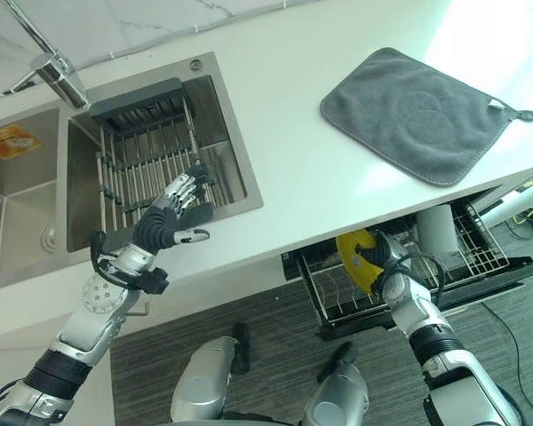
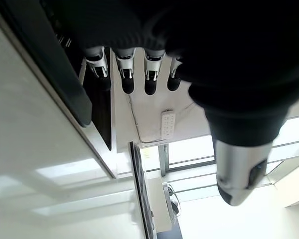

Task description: Place the dishes in the dishwasher.

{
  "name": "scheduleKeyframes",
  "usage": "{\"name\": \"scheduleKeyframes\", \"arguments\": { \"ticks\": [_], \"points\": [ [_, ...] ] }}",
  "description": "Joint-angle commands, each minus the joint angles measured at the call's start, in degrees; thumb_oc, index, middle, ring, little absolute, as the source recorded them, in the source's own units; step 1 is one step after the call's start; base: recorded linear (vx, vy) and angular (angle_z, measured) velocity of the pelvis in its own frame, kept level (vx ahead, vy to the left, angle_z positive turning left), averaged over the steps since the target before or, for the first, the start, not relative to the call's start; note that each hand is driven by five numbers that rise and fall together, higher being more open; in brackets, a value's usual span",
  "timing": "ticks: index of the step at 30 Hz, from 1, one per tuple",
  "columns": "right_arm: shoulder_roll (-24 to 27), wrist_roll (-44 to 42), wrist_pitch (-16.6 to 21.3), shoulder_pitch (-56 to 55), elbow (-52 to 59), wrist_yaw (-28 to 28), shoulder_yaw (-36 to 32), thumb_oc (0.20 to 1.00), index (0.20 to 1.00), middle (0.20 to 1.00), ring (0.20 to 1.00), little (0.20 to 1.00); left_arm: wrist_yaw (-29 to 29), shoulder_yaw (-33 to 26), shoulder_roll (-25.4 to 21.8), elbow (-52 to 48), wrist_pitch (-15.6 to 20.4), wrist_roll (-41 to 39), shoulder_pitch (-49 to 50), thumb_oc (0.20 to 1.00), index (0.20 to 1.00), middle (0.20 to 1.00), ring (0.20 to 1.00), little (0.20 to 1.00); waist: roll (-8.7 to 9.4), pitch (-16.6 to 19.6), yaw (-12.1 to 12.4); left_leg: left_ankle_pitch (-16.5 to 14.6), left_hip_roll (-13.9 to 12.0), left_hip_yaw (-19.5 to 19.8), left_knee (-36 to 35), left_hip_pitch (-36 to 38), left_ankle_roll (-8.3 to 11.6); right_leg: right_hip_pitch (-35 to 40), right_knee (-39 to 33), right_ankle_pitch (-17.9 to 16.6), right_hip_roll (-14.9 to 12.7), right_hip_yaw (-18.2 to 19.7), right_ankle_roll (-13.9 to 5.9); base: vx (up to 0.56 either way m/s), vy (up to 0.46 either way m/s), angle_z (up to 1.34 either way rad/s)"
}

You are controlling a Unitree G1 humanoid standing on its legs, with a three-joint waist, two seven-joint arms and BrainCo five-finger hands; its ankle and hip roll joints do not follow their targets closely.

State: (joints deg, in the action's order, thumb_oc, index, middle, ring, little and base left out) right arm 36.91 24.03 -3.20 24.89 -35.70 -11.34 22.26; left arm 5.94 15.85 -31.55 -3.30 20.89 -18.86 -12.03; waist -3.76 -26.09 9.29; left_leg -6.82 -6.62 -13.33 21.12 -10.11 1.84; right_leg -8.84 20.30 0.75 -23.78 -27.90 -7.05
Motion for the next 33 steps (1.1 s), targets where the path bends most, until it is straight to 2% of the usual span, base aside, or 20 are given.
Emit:
{"name": "scheduleKeyframes", "arguments": {
  "ticks": [1,5,8,9,10,11,16,19,20,26,27,29,33],
  "points": [
    [2.5,7.2,5.5,9.5,-0.8,-6.7,2.2,0.200,0.200,0.200,0.200,0.200,0.0,0.2,-2.5,-3.7,4.4,-0.6,-2.1,1.000,1.000,1.000,1.000,1.000,1.24,0.9,2.6,-2.4,1.5,3.1,1.5,-1.7,-2.04,3.3,1.6,1.8,-1.6,6.0,-3.18,-0.06,-0.015,0.15],
    [4.8,10.8,5.0,12.6,-2.7,-10.4,5.0,0.200,0.200,0.200,0.200,0.200,-0.3,1.0,-3.2,-3.1,5.4,-0.8,-3.8,1.000,1.000,1.000,1.000,1.000,0.97,-0.3,3.0,-1.8,1.9,3.6,1.6,-3.4,-2.24,2.0,2.3,1.9,-1.5,6.1,-3.17,-0.09,-0.020,0.11],
    [6.8,13.3,3.4,15.7,-5.1,-15.5,6.6,0.200,0.200,0.200,0.200,0.200,-1.1,1.7,-4.2,-2.8,6.3,-0.8,-5.2,1.000,1.000,1.000,1.000,1.000,0.77,-1.6,3.5,-1.7,2.2,4.0,2.1,-4.9,-2.42,0.6,3.0,2.0,-1.3,6.4,-3.04,-0.10,-0.031,0.16],
    [7.3,15.4,2.9,16.8,-6.3,-17.7,7.4,0.200,0.200,0.200,0.200,0.200,-1.3,1.8,-4.6,-2.8,6.5,-1.0,-5.6,1.000,1.000,1.000,1.000,1.000,0.65,-1.9,3.7,-3.0,2.3,4.7,2.5,-4.9,-2.06,0.4,3.8,3.2,-1.1,7.1,-3.58,-0.09,-0.008,0.06],
    [7.4,16.6,2.9,17.5,-6.9,-18.0,7.7,0.200,0.200,0.200,0.200,0.200,-1.4,1.8,-4.8,-2.9,6.6,-1.1,-5.7,1.000,1.000,1.000,1.000,1.000,0.58,-2.1,3.8,-1.7,2.4,4.2,2.2,-5.5,-2.57,0.0,3.3,2.2,-1.1,6.6,-2.83,-0.04,-0.002,0.03],
    [8.0,20.8,1.2,17.5,-6.2,-21.1,8.9,0.200,0.200,0.200,0.200,0.200,-2.0,1.9,-5.1,-2.2,7.1,-1.3,-6.2,1.000,1.000,1.000,1.000,1.000,0.54,-2.6,3.6,-3.0,2.4,4.7,2.8,-5.5,-2.27,-0.5,4.5,3.3,-1.0,7.4,-3.69,-0.09,0.015,0.03],
    [8.6,25.1,-2.8,21.4,-10.2,-27.7,13.0,0.200,0.200,0.200,0.200,0.200,-3.4,3.5,-5.7,-0.2,8.9,-1.1,-8.8,1.000,1.000,1.000,1.000,1.000,0.22,-3.5,3.8,-3.2,3.0,4.8,2.8,-6.6,-2.92,-1.7,4.5,3.4,-0.7,7.9,-3.52,-0.07,0.003,0.05],
    [8.8,25.6,-4.3,21.7,-11.5,-29.7,13.9,0.200,0.200,0.200,0.200,0.200,-3.9,3.9,-5.9,0.3,9.7,-1.2,-9.1,1.000,1.000,1.000,1.000,1.000,-0.04,-3.7,3.7,-3.2,3.2,4.8,2.8,-7.1,-3.10,-2.3,4.4,3.3,-0.6,8.1,-3.52,-0.05,0.010,0.04],
    [9.2,25.6,-6.1,22.0,-12.6,-31.9,14.5,0.200,0.200,0.200,0.200,0.200,-4.3,4.2,-6.3,0.5,10.0,-1.5,-9.5,1.000,1.000,1.000,1.000,1.000,-0.21,-3.7,3.7,-3.4,3.3,4.7,2.8,-7.6,-3.28,-2.9,4.6,3.3,-0.6,8.3,-3.57,-0.05,0.003,0.01],
    [9.4,20.7,-4.6,24.3,-16.4,-33.8,15.9,0.200,0.200,0.200,0.200,0.200,-5.1,5.1,-6.6,1.0,10.9,-1.7,-10.6,1.000,1.000,1.000,1.000,1.000,-0.95,-3.7,3.7,-3.7,4.1,5.2,3.4,-9.8,-3.59,-5.5,5.3,3.5,-0.4,9.2,-3.27,-0.05,0.010,0.01],
    [9.4,20.9,-5.3,24.5,-16.5,-34.9,16.0,0.200,0.200,0.200,0.200,0.200,-5.2,5.2,-6.6,1.1,11.1,-1.8,-10.7,1.000,1.000,1.000,1.000,1.000,-1.03,-3.7,3.7,-3.8,4.1,5.1,3.4,-10.1,-3.65,-5.8,5.4,3.5,-0.4,9.2,-3.22,-0.06,0.014,0.01],
    [8.7,20.9,-5.3,25.9,-17.8,-34.8,16.0,0.200,0.200,0.200,0.200,0.200,-5.5,5.6,-6.8,1.0,11.2,-2.0,-11.2,1.000,1.000,1.000,1.000,1.000,-1.20,-3.7,3.8,-4.1,4.3,5.3,3.8,-10.6,-3.71,-6.3,5.5,3.7,-0.1,9.5,-2.89,-0.05,0.018,0.03],
    [5.5,14.6,-5.6,26.5,-19.3,-39.3,16.1,0.200,0.200,0.200,0.200,0.200,-7.2,6.5,-5.1,1.4,11.2,-0.4,-12.5,1.000,1.000,1.000,1.000,1.000,-1.82,-3.7,3.4,-4.1,4.3,5.0,4.1,-12.3,-4.16,-8.9,6.6,3.7,-0.1,10.0,-2.61,-0.05,0.056,0.02]
  ]
}}
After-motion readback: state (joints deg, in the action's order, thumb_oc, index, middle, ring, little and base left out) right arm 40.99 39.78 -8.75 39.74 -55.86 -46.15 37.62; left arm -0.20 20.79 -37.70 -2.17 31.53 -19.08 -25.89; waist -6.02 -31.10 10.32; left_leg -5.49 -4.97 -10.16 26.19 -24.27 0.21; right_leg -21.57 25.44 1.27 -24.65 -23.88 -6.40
